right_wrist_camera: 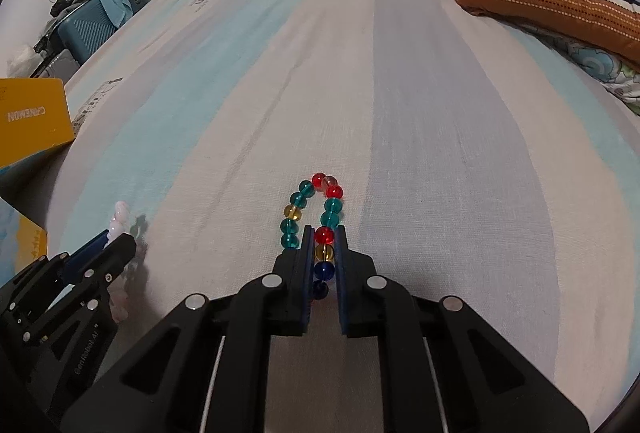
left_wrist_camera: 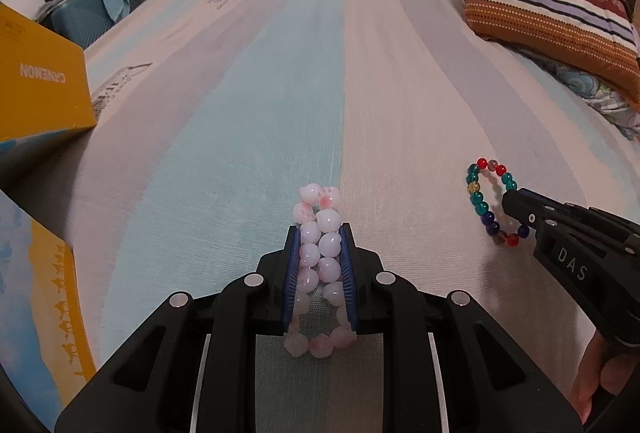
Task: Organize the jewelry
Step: 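Carry the multicolour and white-pink bracelets over the white box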
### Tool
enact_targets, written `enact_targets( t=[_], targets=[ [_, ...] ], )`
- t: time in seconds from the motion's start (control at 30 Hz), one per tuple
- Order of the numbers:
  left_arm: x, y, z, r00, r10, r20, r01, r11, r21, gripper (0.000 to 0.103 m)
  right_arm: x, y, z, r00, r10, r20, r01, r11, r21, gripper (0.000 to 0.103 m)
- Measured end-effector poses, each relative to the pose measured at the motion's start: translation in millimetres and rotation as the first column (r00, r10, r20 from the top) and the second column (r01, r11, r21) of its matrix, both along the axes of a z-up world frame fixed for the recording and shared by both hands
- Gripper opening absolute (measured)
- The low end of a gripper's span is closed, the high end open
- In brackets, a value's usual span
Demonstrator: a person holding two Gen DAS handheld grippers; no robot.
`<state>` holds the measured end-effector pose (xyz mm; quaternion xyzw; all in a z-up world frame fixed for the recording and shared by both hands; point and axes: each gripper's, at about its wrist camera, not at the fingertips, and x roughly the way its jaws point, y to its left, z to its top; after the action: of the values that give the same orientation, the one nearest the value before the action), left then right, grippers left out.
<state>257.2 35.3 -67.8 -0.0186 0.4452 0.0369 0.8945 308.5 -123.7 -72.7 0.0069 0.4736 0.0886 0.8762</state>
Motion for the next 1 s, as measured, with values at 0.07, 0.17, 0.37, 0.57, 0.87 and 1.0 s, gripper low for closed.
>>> enact_targets(
  t=[0.07, 0.17, 0.37, 0.57, 0.87, 1.0],
  targets=[
    [-1.5, -0.2, 3.1, 1.000, -0.001, 0.006, 0.001, 1.000, 0.000, 0.019, -1.6, -0.6, 2.9, 1.000, 0.001, 0.005, -0.001, 1.000, 0.004, 0.009],
    [-3.3, -1.0, 7.7, 1.000, -0.005, 0.016, 0.005, 1.000, -0.002, 0.019, -5.0, -2.4, 9.1, 1.000, 0.002, 0.018, -0.003, 1.000, 0.013, 0.009],
    [-7.2, 1.1, 15.4, 1.000, -0.004, 0.029, 0.005, 1.000, -0.012, 0.019, -12.7, -7.0, 24.9, 0.999, 0.003, 0.052, -0.004, 1.000, 0.025, 0.009],
    [-9.8, 1.8, 20.1, 0.999, -0.005, 0.040, 0.006, 1.000, -0.015, 0.019, -16.9, -10.1, 34.2, 0.998, 0.007, 0.070, -0.009, 1.000, 0.027, 0.009],
    [-14.0, 1.6, 28.9, 0.999, -0.008, 0.045, 0.009, 1.000, -0.017, 0.019, -22.9, -8.3, 41.0, 0.996, 0.009, 0.084, -0.011, 1.000, 0.020, 0.009],
    [-17.7, 1.8, 33.4, 0.999, -0.008, 0.037, 0.009, 1.000, -0.022, 0.019, -28.9, -4.8, 45.7, 0.996, 0.018, 0.092, -0.019, 1.000, 0.007, 0.009]
  ],
)
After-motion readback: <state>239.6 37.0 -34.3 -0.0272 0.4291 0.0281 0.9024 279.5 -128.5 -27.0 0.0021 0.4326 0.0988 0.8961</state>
